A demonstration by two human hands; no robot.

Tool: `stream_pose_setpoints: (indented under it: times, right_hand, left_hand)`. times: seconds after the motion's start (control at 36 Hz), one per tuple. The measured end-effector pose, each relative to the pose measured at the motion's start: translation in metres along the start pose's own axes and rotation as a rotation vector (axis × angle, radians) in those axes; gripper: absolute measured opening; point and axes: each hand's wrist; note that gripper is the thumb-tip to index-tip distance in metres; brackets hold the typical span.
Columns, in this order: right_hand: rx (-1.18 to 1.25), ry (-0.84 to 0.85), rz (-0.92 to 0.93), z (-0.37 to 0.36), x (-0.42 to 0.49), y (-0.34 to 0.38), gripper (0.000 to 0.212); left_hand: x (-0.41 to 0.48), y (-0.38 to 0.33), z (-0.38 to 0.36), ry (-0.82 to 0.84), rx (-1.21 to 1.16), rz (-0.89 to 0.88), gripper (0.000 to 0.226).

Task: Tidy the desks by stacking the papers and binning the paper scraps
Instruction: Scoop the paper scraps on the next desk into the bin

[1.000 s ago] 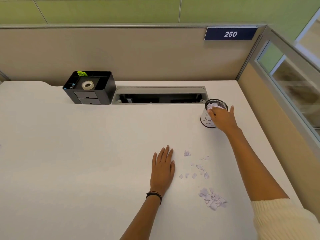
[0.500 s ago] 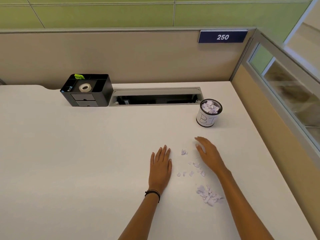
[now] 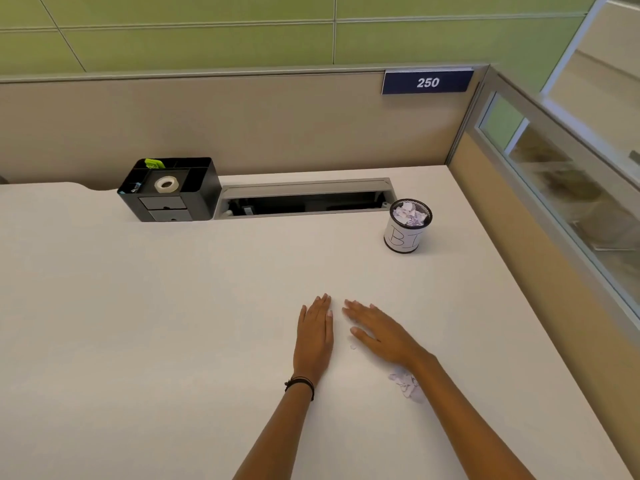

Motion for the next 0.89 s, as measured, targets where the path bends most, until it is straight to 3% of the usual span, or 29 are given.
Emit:
stream_pose_setpoints:
  times: [0.14,0.28,0.42,0.47,0.53,0.61,0.78,0.89]
  right_hand:
    - [-0.028,0.077,0.043,-0.006,-0.026,0.007,0.047]
    - [-0.023,0.092,0.037,-0.008,-0.058,0.010,0.041]
    - [-0.007,-0.178,-0.083,-0.006,-0.081,-0.004,0.046]
    - [0.032,-0.266,-0.228,-0.007,-0.089,-0.016,0.045]
    - [0.102,-0.276,-0.340,-0.009,-0.095,-0.018,0.045]
    - [0.134,-0.264,-0.360,-0.013,-0.097,-0.010,0.048]
    - [0.116,-0.153,-0.244,-0.032,-0.096,0.013,0.047]
    - [0.281,-0.246,-0.281,-0.030,-0.101,0.022,0.044]
  left_hand:
    - [0.000,0.002,0.001,0.023,0.024,-0.014,0.042]
    - [-0.003,0.004,0.001,0.082,0.158,-0.086,0.054]
    - [-0.010,0.005,0.002,0.152,0.254,-0.178,0.057]
    - [-0.016,0.004,0.001,0.198,0.307,-0.243,0.061]
    - [-0.023,0.003,0.000,0.241,0.350,-0.303,0.068]
    - [-0.031,0.002,-0.001,0.300,0.378,-0.368,0.070]
    - [-0.041,0.001,-0.001,0.362,0.258,-0.422,0.050]
    - [-0.030,-0.003,0.003,0.288,0.104,-0.277,0.049]
Point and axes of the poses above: each hand's wrist, its own x-axis towards the middle knuckle, its own z-axis out of the back of the hand, y = z × x, and after that the axes turned 5 degrees about y, right-handed
